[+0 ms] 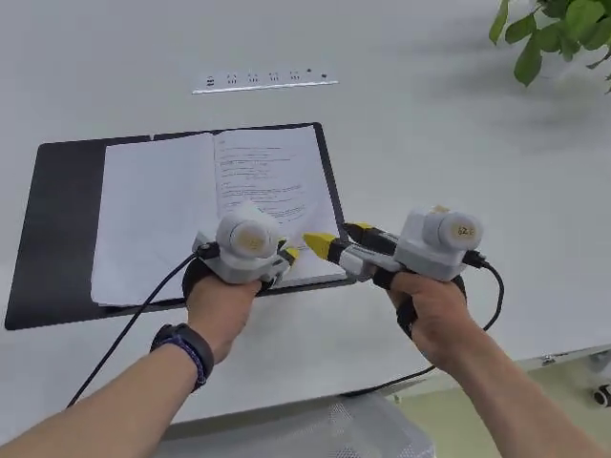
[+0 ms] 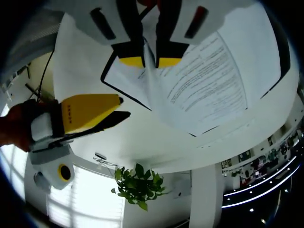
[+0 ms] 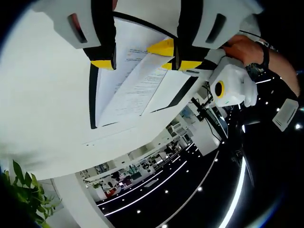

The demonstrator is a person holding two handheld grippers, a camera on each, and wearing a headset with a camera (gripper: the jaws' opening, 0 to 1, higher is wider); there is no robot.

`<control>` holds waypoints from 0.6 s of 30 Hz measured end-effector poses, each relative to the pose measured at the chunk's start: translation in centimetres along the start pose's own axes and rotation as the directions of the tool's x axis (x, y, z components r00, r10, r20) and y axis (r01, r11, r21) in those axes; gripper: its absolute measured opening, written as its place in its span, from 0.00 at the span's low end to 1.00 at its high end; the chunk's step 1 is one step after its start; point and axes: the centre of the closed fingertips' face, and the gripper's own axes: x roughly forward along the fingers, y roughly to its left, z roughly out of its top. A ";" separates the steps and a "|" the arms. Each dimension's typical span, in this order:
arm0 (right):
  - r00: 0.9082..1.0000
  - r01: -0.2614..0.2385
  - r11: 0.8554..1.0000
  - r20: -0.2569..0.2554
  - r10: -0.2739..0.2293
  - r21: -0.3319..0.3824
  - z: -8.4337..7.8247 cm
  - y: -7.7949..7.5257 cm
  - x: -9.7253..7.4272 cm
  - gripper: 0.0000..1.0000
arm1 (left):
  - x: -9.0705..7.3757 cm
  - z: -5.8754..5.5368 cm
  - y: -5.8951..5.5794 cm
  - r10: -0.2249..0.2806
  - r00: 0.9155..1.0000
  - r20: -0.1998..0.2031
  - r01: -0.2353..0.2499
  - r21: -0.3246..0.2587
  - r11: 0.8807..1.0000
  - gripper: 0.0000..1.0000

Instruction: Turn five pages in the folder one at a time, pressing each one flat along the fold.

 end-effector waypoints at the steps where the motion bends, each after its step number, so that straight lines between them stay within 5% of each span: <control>1: 1.000 -0.009 1.000 -0.002 0.009 0.007 0.1 0.0 0.6 0.49 | 0.0 0.0 0.0 0.000 1.000 0.001 0.000 -0.002 1.000 0.08; 8: 0.998 -0.059 0.996 -0.008 0.060 0.072 -0.2 0.2 3.0 0.45 | -0.6 0.1 -0.5 -0.021 1.000 0.010 0.021 -0.018 1.000 0.12; 18: 0.999 -0.044 0.992 0.011 0.043 0.116 -0.5 -0.2 2.4 0.33 | -2.4 0.3 -0.9 -0.018 0.999 0.032 0.019 -0.036 0.999 0.27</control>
